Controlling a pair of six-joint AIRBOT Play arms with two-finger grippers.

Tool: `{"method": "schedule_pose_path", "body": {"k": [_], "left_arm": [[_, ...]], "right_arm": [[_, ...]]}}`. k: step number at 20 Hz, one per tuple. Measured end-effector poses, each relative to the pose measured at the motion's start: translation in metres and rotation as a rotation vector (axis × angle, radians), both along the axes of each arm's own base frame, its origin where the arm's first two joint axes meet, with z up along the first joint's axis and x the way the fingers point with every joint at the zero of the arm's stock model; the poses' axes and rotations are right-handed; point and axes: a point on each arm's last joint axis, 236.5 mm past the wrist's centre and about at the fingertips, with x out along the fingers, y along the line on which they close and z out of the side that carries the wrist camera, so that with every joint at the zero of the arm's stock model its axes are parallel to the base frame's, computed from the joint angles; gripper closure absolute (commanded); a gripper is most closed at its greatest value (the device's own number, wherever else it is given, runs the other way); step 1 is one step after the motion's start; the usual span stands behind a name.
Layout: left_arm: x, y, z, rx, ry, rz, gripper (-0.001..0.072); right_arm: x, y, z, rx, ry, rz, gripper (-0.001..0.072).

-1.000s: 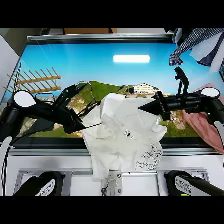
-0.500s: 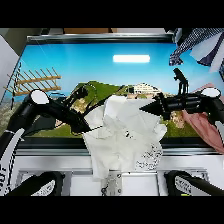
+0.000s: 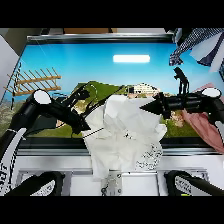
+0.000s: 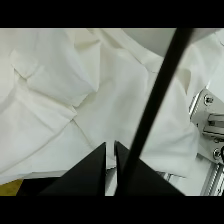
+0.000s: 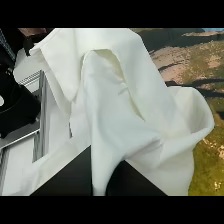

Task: Fold the clothes and pants, and hang the long-sleeved shirts on hangers.

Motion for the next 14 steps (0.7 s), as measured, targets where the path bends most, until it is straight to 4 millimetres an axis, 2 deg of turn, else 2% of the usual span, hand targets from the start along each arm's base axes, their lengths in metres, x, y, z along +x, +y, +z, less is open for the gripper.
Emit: {"method": "schedule_pose_path", "body": {"k": [5, 6, 7, 8, 14], "left_arm": [[0.0015, 0.0002, -0.0004, 0.002, -0.003, 0.006, 0.0693], [0.0015, 0.0000, -0.0004, 0.001, -0.003, 0.006, 0.0693], [0.0012, 0.0001, -0.0003, 0.001, -0.001, 0.006, 0.0693], [0.0009, -0.0009, 0.0004, -0.003, 0.003, 0.009, 0.0693], [0.0019, 0.0031, -0.0028, 0.018, -0.005, 0.006, 0.0693]], "right_arm": [[-0.0006, 0.0001, 0.0002, 0.001, 0.000, 0.003, 0.0683], [-0.0005, 0.0000, 0.0001, 0.000, 0.001, 0.002, 0.0611], [0.0002, 0.0000, 0.0000, 0.000, -0.002, 0.000, 0.0431], [0.0004, 0.0000, 0.0002, 0.001, -0.002, -0.001, 0.0356], [0.0048, -0.0051, -0.0003, -0.002, 0.020, -0.028, 0.0356]]}}
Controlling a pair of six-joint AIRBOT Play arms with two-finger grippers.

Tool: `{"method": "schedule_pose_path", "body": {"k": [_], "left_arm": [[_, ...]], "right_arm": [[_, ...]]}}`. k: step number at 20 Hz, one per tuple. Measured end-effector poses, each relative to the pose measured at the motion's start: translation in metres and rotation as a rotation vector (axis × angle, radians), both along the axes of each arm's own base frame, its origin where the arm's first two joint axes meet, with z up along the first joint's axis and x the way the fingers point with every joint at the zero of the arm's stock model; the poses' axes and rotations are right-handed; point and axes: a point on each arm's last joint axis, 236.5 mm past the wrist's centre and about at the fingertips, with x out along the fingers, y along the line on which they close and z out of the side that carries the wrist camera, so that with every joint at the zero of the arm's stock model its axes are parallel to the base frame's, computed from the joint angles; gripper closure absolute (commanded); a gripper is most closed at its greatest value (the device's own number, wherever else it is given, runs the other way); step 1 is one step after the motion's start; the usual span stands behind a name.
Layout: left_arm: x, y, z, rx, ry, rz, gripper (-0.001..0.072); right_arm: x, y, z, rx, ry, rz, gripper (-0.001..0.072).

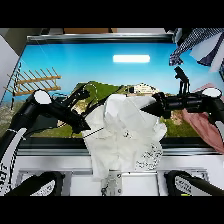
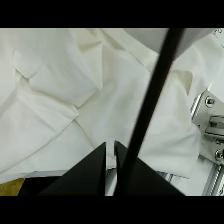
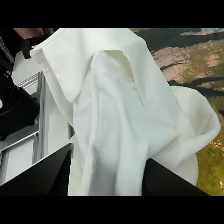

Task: Fold the clothes and pants, and hang the long-sleeved shirts on hangers.

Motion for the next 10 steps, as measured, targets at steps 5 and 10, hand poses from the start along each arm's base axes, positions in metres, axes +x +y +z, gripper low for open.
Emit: {"method": "schedule_pose_path", "body": {"k": [5, 10], "left_arm": [[-0.001, 0.010, -0.006, 0.047, -0.006, -0.018, 0.0693], [0.007, 0.014, 0.000, 0.068, -0.053, -0.043, 0.0692]], "right_arm": [[0.006, -0.009, -0.001, 0.001, 0.045, -0.044, 0.0312], [0.009, -0.009, -0.001, -0.001, 0.061, -0.060, 0.0313]]}}
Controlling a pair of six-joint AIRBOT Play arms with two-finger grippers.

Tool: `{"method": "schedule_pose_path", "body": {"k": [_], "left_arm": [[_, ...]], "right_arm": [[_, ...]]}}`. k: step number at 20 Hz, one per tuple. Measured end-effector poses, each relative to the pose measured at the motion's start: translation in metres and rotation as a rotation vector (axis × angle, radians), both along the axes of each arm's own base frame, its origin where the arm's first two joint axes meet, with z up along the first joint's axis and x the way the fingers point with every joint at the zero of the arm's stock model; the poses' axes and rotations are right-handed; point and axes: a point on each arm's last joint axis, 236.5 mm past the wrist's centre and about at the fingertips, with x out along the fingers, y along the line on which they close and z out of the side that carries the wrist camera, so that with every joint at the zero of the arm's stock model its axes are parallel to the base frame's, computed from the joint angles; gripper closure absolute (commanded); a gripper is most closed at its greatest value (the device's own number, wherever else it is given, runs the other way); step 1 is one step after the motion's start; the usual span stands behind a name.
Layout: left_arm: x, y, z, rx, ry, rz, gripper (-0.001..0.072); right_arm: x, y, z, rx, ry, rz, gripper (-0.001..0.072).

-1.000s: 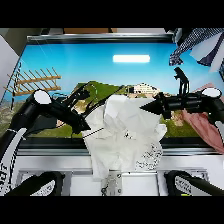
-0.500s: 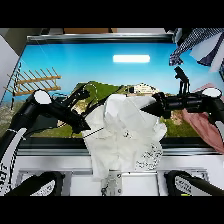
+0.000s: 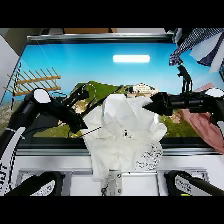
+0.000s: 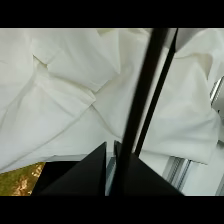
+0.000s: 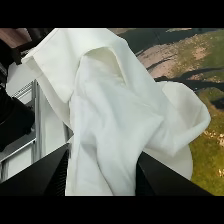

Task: Fold the clothes and pants, and hang the long-sleeved shirts on hangers.

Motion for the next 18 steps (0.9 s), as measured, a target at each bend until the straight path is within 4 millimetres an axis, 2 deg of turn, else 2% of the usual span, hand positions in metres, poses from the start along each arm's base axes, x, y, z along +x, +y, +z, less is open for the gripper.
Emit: {"method": "schedule_pose_path", "body": {"k": [10, 18], "left_arm": [[0.005, 0.002, 0.002, -0.005, -0.081, -0.096, 0.0693], [0.010, 0.002, -0.005, 0.042, -0.159, -0.175, 0.0692]], "right_arm": [[-0.001, 0.001, -0.003, -0.015, 0.003, 0.007, 0.0311], [-0.012, 0.013, -0.009, -0.045, -0.036, 0.073, 0.0311]]}}
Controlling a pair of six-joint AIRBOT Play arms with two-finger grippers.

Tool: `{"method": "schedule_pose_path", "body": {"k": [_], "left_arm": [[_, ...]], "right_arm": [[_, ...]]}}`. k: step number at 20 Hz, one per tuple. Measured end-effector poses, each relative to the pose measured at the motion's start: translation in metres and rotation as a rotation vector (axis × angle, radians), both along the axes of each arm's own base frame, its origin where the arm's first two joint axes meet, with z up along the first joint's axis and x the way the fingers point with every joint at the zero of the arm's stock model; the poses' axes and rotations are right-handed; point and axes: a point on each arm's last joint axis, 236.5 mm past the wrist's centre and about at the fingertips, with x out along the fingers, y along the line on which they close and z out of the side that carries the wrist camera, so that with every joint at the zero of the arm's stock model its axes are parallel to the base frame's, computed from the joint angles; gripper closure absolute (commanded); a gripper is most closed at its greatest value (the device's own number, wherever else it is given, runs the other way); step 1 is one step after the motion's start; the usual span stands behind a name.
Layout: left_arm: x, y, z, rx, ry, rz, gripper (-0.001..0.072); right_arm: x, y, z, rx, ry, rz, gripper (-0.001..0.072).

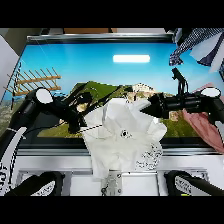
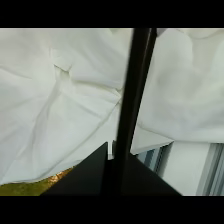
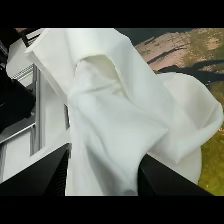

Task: Fold the clothes and pants, and hang the long-sleeved shirts on hangers.

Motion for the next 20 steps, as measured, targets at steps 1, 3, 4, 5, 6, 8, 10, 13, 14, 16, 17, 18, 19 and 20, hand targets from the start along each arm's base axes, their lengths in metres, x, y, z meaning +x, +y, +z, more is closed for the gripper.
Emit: {"method": "schedule_pose_path", "body": {"k": [1, 3, 4, 5, 6, 8, 10, 13, 14, 16, 17, 18, 19, 20], "left_arm": [[0.000, -0.001, -0.001, 0.006, -0.006, -0.007, 0.0692], [0.002, -0.002, -0.002, 0.013, -0.023, -0.017, 0.0692], [0.002, -0.002, -0.002, 0.015, -0.025, -0.019, 0.0693], [0.003, -0.002, -0.003, 0.018, -0.029, -0.020, 0.0693], [0.003, -0.002, -0.003, 0.019, -0.030, -0.022, 0.0693], [0.003, -0.002, -0.003, 0.021, -0.034, -0.023, 0.0692], [0.004, -0.003, -0.003, 0.019, -0.036, -0.022, 0.0692], [0.004, -0.005, -0.002, 0.009, -0.037, -0.019, 0.0692], [0.004, -0.005, -0.002, 0.009, -0.038, -0.018, 0.0692], [0.005, -0.006, -0.001, 0.004, -0.039, -0.015, 0.0692], [0.005, -0.006, -0.001, 0.005, -0.038, -0.013, 0.0692], [0.005, -0.006, -0.001, 0.005, -0.038, -0.011, 0.0693], [0.005, -0.006, -0.001, 0.005, -0.036, -0.009, 0.0692], [0.005, -0.006, -0.001, 0.005, -0.037, -0.009, 0.0692]], "right_arm": [[-0.001, 0.001, 0.000, -0.001, -0.003, 0.006, 0.0311], [-0.003, 0.004, -0.002, -0.009, -0.008, 0.018, 0.0312], [-0.005, 0.005, -0.004, -0.018, -0.008, 0.027, 0.0314], [-0.007, 0.005, -0.007, -0.032, -0.008, 0.036, 0.0321], [-0.009, 0.005, -0.011, -0.051, -0.006, 0.047, 0.0321], [-0.012, 0.005, -0.019, -0.084, -0.005, 0.059, 0.0321], [-0.012, 0.004, -0.024, -0.109, -0.008, 0.064, 0.0321], [-0.013, 0.006, -0.030, -0.125, 0.000, 0.076, 0.0324], [-0.013, 0.007, -0.033, -0.127, 0.005, 0.079, 0.0341], [-0.014, 0.009, -0.037, -0.131, 0.016, 0.090, 0.0340], [-0.014, 0.011, -0.039, -0.131, 0.023, 0.095, 0.0340], [-0.014, 0.012, -0.042, -0.133, 0.030, 0.100, 0.0341], [-0.015, 0.013, -0.044, -0.134, 0.035, 0.105, 0.0341], [-0.015, 0.014, -0.045, -0.134, 0.039, 0.110, 0.0341]]}}
